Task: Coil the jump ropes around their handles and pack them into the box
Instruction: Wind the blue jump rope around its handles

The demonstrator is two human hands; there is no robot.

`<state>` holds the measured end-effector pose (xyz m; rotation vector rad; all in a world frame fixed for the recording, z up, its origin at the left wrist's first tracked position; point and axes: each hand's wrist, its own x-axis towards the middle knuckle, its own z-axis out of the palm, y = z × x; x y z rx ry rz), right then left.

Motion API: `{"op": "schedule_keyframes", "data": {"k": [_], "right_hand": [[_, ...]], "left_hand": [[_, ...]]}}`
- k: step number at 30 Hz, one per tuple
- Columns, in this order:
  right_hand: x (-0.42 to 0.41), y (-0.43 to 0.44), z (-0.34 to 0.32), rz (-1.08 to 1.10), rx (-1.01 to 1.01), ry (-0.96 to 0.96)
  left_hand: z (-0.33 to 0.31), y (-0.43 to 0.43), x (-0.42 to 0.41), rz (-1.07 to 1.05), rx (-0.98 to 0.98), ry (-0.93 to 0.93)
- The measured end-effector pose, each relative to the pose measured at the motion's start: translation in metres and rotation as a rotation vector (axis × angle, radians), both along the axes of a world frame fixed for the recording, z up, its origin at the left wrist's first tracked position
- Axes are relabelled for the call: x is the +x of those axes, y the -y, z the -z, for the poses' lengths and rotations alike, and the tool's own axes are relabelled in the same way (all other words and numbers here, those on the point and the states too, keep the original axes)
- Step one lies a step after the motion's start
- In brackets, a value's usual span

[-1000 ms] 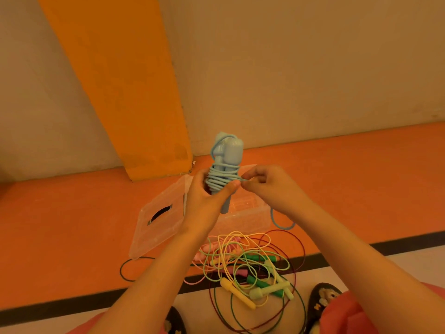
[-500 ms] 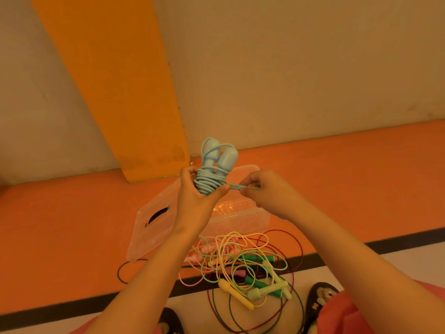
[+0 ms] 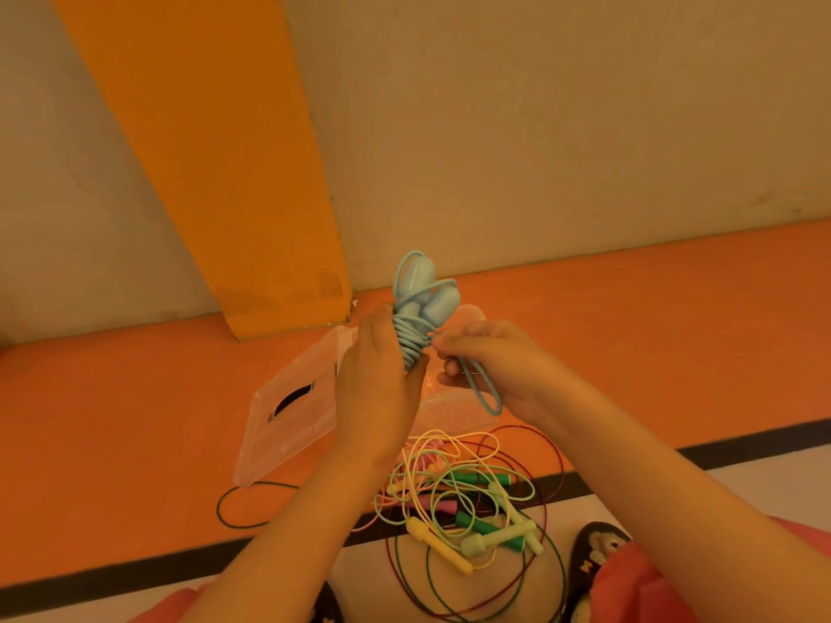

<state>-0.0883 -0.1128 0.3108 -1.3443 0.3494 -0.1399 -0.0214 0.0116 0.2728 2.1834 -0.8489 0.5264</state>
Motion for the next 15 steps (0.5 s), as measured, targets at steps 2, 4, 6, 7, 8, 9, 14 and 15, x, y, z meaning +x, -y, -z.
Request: {"op": "schedule_keyframes", "data": {"k": [2, 4, 6, 7, 8, 9, 14, 15], "right_hand": [[0.001, 0.0, 0.001, 0.017, 0.115, -0.005], [0.003, 0.002, 0.003, 0.078, 0.114, -0.006], [0.003, 0.005, 0.005, 0.121, 0.06, -0.005], [0.003, 0.006, 0.007, 0.123, 0.043, -0.004], [0.003, 0.005, 0.009, 0.118, 0.035, -0.002], [0.003, 0.004, 0.01, 0.106, 0.031, 0.001], [0.003, 0.004, 0.007, 0.009, 0.025, 0.053], [0.003, 0.004, 0.005, -0.024, 0.02, 0.069]], "left_hand": [[0.001, 0.0, -0.003, 0.055, 0.055, 0.065], [-0.001, 0.0, -0.011, 0.192, 0.043, 0.002], [-0.005, -0.001, -0.014, 0.298, -0.015, -0.103], [-0.006, -0.002, -0.012, 0.325, -0.062, -0.149], [-0.008, -0.003, -0.009, 0.343, -0.125, -0.195], [-0.009, -0.005, -0.004, 0.347, -0.197, -0.246], [-0.017, -0.01, 0.011, 0.322, -0.456, -0.698], [-0.019, -0.011, 0.014, 0.329, -0.48, -0.786]]}}
